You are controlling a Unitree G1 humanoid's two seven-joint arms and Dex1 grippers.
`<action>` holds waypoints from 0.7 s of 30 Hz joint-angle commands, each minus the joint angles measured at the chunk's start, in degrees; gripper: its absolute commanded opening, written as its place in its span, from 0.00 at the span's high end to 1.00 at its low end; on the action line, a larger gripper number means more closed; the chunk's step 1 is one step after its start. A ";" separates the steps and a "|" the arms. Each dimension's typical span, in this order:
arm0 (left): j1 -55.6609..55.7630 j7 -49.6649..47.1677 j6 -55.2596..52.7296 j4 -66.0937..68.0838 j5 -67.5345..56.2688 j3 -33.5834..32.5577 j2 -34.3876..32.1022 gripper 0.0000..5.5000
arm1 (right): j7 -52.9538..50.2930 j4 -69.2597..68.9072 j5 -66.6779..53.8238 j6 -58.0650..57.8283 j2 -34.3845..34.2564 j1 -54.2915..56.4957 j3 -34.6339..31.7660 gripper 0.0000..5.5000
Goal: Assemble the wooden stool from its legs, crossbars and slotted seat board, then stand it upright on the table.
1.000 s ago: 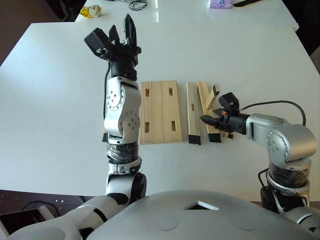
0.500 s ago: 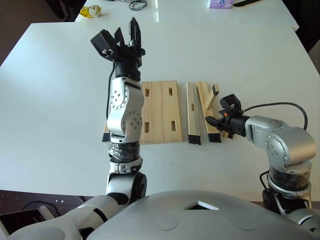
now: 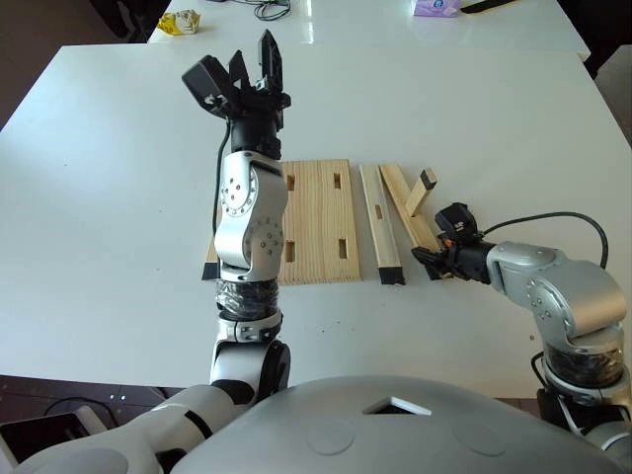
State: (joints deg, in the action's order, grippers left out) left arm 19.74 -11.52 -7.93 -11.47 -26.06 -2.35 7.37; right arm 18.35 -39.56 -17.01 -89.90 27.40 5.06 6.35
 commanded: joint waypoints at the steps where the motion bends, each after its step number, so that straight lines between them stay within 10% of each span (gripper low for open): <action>1: -10.72 -1.60 0.78 0.83 0.12 2.93 7.38 0.48 | 1.19 0.89 -0.63 3.24 3.54 -0.50 0.84 0.41; 21: -10.85 -1.11 -0.75 0.42 -0.52 3.10 5.53 0.48 | -1.96 7.13 1.27 16.13 0.96 -6.12 1.87 0.62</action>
State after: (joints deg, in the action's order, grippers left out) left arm 19.83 -12.40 -7.80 -11.43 -26.13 -1.90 7.36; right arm 17.31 -34.80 -16.87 -74.60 29.23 0.99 7.16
